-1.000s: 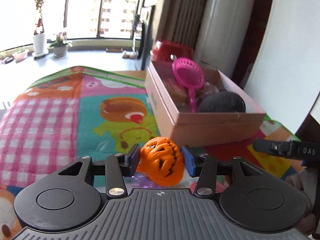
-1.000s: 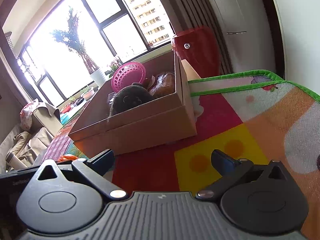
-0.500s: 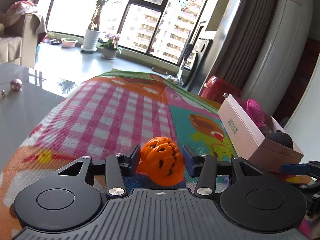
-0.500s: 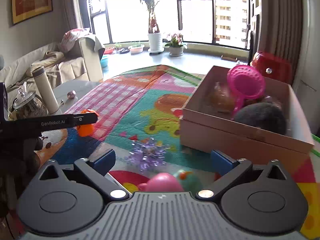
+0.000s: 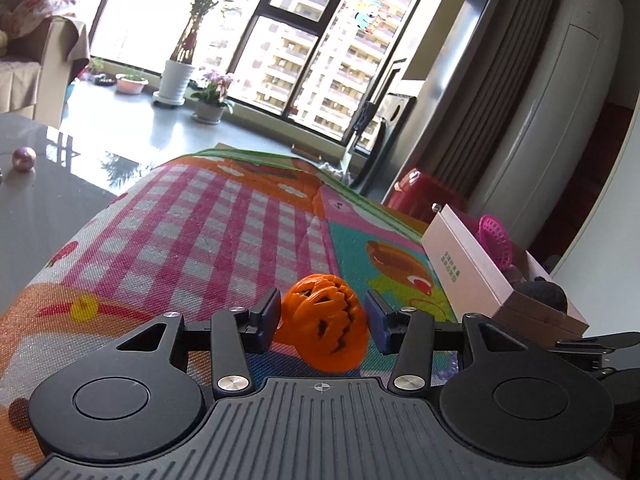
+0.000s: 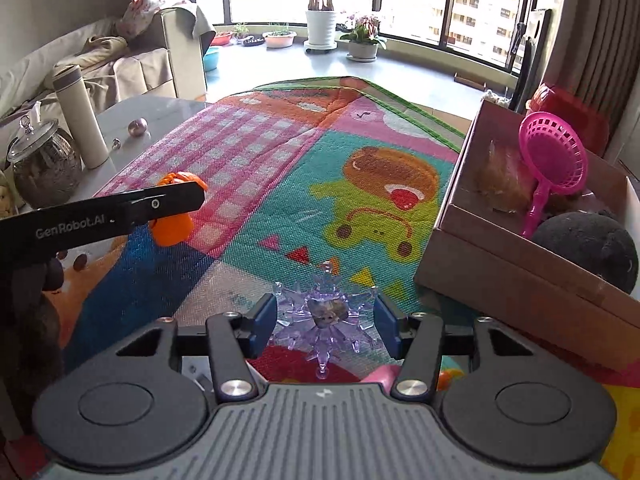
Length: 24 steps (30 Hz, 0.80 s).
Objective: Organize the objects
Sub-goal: 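Drop the orange ball into the box with the left tool while the right carries the purple star in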
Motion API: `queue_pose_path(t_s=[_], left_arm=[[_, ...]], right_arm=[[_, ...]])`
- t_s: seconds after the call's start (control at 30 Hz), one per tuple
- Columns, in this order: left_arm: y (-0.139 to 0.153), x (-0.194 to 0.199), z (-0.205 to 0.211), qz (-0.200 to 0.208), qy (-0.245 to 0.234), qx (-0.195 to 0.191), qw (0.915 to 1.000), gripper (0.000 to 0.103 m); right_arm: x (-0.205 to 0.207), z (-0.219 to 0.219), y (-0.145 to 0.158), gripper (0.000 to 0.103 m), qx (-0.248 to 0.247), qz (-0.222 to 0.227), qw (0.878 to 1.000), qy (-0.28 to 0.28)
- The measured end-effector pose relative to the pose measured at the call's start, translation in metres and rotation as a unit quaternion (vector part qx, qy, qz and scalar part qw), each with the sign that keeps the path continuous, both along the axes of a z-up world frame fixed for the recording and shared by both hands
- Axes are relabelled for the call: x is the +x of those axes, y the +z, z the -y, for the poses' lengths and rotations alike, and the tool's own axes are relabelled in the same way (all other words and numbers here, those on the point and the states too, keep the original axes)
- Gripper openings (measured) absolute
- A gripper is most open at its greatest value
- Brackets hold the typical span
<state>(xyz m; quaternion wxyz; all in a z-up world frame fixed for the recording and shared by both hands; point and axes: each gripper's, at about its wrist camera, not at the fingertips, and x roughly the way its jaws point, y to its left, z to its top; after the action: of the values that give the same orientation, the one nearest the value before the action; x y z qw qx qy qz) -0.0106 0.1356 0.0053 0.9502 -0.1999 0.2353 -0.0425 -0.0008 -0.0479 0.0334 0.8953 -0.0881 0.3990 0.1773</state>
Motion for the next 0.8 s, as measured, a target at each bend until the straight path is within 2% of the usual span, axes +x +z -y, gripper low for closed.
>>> queue_pose_path(t_s=[0.17, 0.27, 0.4, 0.47, 0.57, 0.7, 0.73, 0.8], left_arm=[[0.0, -0.001, 0.001, 0.0, 0.001, 0.006, 1.0, 0.051], [0.001, 0.0, 0.007, -0.011, -0.005, 0.022, 0.9997, 0.051], [0.007, -0.006, 0.027, -0.031, -0.043, 0.023, 0.9983, 0.051], [0.022, -0.006, 0.045, -0.021, -0.074, 0.032, 0.9965, 0.051], [0.06, 0.004, 0.074, 0.024, -0.11, 0.043, 0.9927, 0.051], [0.108, 0.046, 0.117, 0.063, -0.162, 0.036, 0.9841, 0.051], [0.114, 0.06, 0.129, 0.065, -0.179, 0.033, 0.9811, 0.052], [0.11, 0.094, 0.157, 0.044, -0.205, 0.059, 0.9761, 0.053]], right_arm=[[-0.026, 0.03, 0.02, 0.053, 0.031, 0.018, 0.999, -0.006], [-0.048, 0.061, 0.033, 0.053, 0.049, 0.037, 0.998, -0.027], [-0.074, 0.11, 0.041, 0.053, 0.068, 0.053, 0.994, -0.074], [-0.082, 0.131, 0.04, 0.053, 0.068, 0.063, 0.991, -0.1], [-0.087, 0.155, 0.036, 0.053, 0.072, 0.067, 0.986, -0.132], [-0.088, 0.171, 0.033, 0.053, 0.097, 0.067, 0.982, -0.15], [-0.089, 0.173, 0.032, 0.053, 0.102, 0.069, 0.981, -0.15], [-0.089, 0.173, 0.032, 0.053, 0.11, 0.071, 0.98, -0.149]])
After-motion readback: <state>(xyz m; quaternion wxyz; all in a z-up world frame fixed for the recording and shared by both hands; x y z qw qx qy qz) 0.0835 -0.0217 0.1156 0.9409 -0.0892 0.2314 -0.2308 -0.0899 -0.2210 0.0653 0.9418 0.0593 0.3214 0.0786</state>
